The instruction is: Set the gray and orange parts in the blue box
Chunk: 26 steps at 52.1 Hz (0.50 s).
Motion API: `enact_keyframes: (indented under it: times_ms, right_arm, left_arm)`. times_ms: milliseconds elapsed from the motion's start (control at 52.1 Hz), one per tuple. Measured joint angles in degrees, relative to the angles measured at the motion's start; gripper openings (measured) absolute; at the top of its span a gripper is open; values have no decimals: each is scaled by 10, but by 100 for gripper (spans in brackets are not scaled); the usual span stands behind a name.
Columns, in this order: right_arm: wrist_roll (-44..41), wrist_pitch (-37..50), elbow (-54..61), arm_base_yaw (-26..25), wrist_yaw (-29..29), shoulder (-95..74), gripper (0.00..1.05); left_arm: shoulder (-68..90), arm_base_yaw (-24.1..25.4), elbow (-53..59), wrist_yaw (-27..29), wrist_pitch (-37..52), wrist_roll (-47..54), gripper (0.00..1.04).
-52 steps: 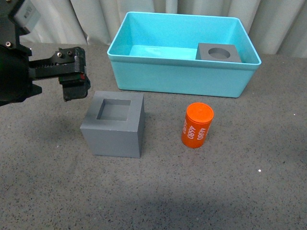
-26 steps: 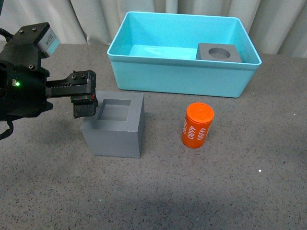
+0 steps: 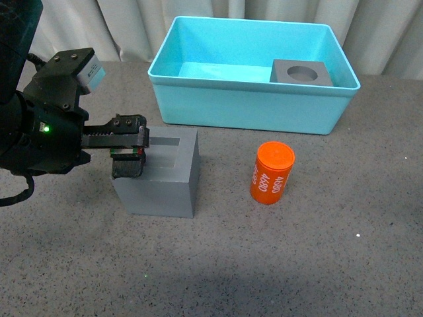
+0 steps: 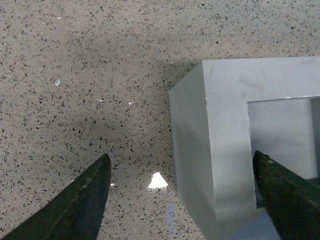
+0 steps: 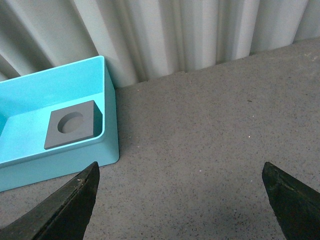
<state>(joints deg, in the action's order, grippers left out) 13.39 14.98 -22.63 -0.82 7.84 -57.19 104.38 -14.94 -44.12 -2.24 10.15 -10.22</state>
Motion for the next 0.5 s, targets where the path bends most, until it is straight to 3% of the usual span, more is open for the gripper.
enact_keyframes:
  times_ms: [96, 326, 422, 499]
  right_arm:
    - [0, 0, 0, 0, 0, 0, 95]
    - [0, 0, 0, 0, 0, 0, 95]
    - [0, 0, 0, 0, 0, 0, 95]
    - [0, 0, 0, 0, 0, 0, 95]
  left_arm:
    - [1, -2, -2, 1, -2, -1, 71]
    - [2, -12, -11, -4, -10, -5, 30]
    - [-1, -12, -12, -3, -12, -8, 21]
    - [-6, -12, -12, 4, -12, -12, 19]
